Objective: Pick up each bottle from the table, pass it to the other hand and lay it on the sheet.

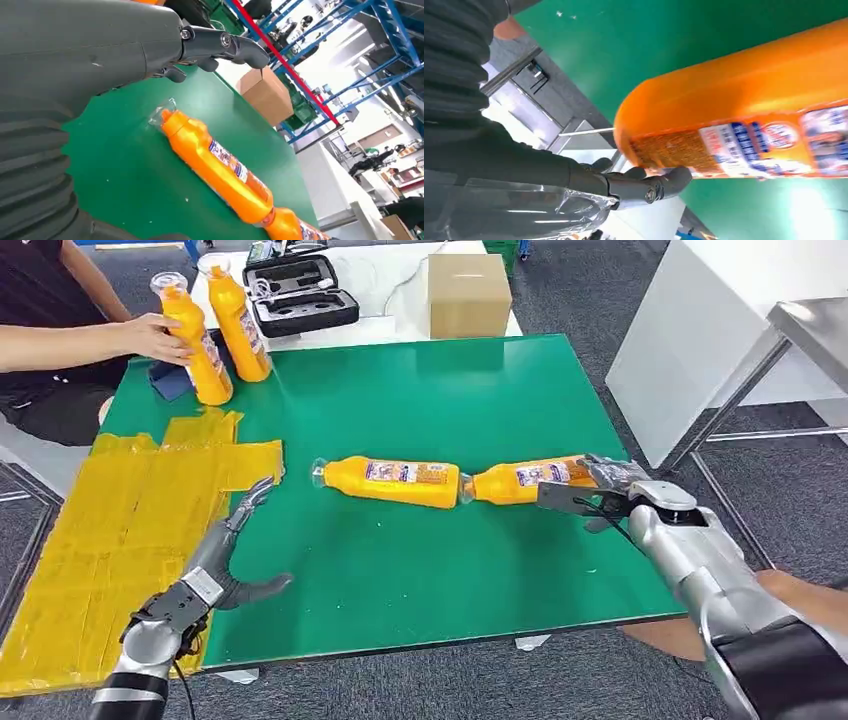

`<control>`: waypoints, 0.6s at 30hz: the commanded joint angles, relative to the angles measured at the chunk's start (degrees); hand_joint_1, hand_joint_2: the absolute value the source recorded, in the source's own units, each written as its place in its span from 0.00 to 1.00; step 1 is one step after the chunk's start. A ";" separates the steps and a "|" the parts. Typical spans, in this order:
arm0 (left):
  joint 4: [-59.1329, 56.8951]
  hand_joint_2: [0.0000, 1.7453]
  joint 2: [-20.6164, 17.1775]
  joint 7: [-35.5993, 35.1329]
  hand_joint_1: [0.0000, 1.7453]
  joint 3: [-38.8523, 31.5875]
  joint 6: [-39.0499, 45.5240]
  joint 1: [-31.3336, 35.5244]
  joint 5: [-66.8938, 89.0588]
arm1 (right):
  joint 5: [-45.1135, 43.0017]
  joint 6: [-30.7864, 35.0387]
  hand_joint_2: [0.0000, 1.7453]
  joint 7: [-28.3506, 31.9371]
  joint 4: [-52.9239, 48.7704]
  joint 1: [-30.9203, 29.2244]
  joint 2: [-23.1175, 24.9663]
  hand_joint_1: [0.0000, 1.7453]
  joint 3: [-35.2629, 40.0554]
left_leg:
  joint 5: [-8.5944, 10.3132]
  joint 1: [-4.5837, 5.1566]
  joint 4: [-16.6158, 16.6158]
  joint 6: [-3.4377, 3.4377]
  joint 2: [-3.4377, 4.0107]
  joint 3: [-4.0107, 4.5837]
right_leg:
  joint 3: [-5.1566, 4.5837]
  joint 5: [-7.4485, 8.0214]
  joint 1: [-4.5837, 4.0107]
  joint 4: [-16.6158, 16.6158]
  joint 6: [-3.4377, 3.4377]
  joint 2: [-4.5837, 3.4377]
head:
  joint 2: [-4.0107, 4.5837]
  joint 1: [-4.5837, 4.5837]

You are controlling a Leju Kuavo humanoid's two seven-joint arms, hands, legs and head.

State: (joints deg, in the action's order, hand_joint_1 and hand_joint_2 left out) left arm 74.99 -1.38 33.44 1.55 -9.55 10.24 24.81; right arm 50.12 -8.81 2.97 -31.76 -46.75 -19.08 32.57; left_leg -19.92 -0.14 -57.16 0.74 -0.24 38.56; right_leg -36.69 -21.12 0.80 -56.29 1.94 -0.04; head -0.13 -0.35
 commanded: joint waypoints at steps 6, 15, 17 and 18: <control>-6.47 1.00 0.09 -0.59 0.00 1.88 -0.45 4.12 -0.58 | 4.32 0.05 1.00 -2.69 12.23 -6.21 7.03 0.00 4.32 | -0.14 0.00 0.00 -0.06 0.15 -0.29 | 0.23 -0.09 -0.02 -0.01 -0.11 -0.10 | 0.00 0.00; -7.80 1.00 0.10 -0.71 0.00 2.69 -0.80 5.15 -0.83 | 6.84 -1.22 1.00 -4.65 14.50 -7.27 7.53 0.00 5.53 | -0.04 0.00 0.01 -0.06 0.07 -0.17 | 0.12 -0.01 0.00 -0.01 -0.10 -0.01 | 0.00 0.00; -8.40 1.00 0.12 -0.58 0.00 3.14 -1.17 5.69 -1.09 | 8.70 -2.03 1.00 -5.51 15.50 -7.37 7.46 0.00 6.60 | -0.10 -0.01 -0.01 -0.08 0.05 -0.27 | 0.22 -0.07 -0.01 -0.02 -0.13 0.02 | 0.00 0.00; -8.50 1.00 0.17 -0.58 0.00 3.24 -1.12 5.85 -1.08 | 8.97 -2.00 1.00 -5.56 15.68 -7.23 7.33 0.00 6.67 | -0.06 -0.01 0.00 -0.07 0.03 -0.21 | 0.16 -0.04 -0.01 0.00 -0.11 0.03 | 0.00 0.02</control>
State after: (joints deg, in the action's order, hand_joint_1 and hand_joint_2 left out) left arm 72.39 -1.33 33.07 2.67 -10.05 12.51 24.22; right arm 56.35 -8.98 -1.18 -23.91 -50.83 -13.79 34.75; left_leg -19.89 -0.15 -57.16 0.72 -0.19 38.53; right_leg -36.69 -21.06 0.80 -56.28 1.88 -0.05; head -0.13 -0.33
